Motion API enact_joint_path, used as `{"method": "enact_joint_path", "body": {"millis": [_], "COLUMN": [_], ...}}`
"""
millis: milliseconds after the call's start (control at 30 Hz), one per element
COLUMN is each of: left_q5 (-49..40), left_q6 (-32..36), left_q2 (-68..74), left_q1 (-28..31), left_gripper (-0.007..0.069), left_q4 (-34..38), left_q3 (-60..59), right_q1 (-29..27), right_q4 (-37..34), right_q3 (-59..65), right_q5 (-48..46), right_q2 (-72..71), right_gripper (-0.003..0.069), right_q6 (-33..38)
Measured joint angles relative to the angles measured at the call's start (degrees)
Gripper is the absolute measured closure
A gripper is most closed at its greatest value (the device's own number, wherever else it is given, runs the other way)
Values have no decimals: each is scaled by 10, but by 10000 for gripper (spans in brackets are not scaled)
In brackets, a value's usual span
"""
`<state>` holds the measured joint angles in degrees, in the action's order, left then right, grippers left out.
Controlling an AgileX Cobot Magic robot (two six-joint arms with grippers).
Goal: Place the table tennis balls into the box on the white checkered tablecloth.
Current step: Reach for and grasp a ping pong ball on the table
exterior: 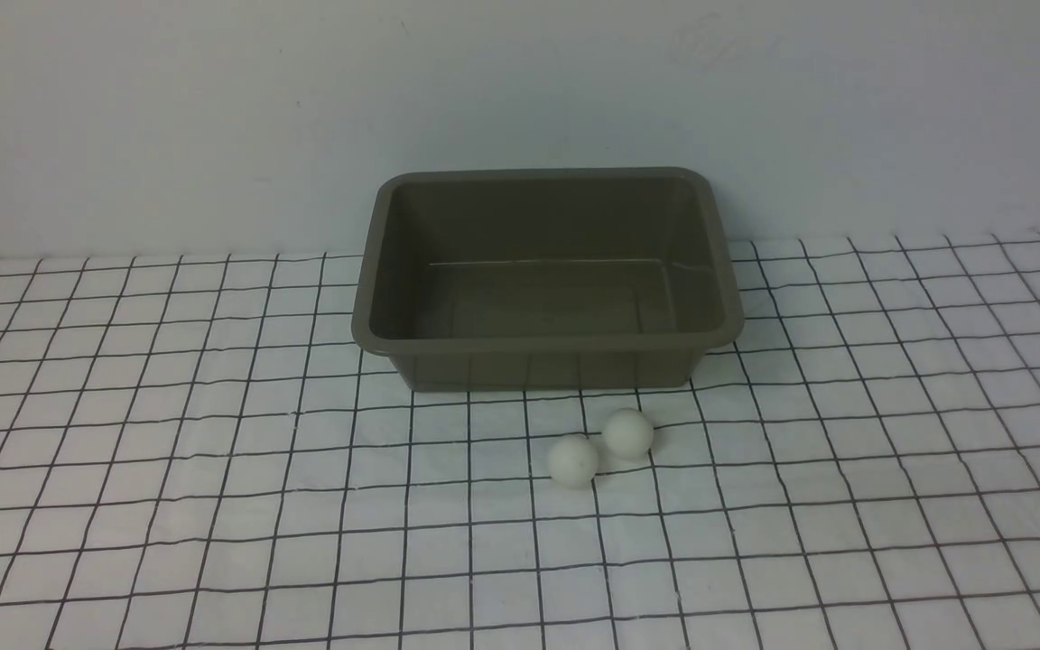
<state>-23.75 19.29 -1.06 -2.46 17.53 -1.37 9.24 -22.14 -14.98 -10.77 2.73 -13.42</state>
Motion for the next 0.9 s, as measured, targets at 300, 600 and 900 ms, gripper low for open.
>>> {"method": "enact_joint_path", "body": {"millis": [300, 600, 900], "left_q5": [0, 0, 0], "left_q6": [0, 0, 0], "left_q2": [0, 0, 0], "left_q1": [0, 0, 0], "left_gripper": [629, 629, 629], "left_q4": [0, 0, 0], "left_q3": [0, 0, 0], "right_q1": [12, 46, 230], "right_q4": [89, 32, 148], "right_q3": [-276, -424, -567], "right_q5": [-288, -358, -396], "right_q2": [362, 679, 944], "right_gripper": [673, 672, 672], "right_q6": [225, 354, 305]}}
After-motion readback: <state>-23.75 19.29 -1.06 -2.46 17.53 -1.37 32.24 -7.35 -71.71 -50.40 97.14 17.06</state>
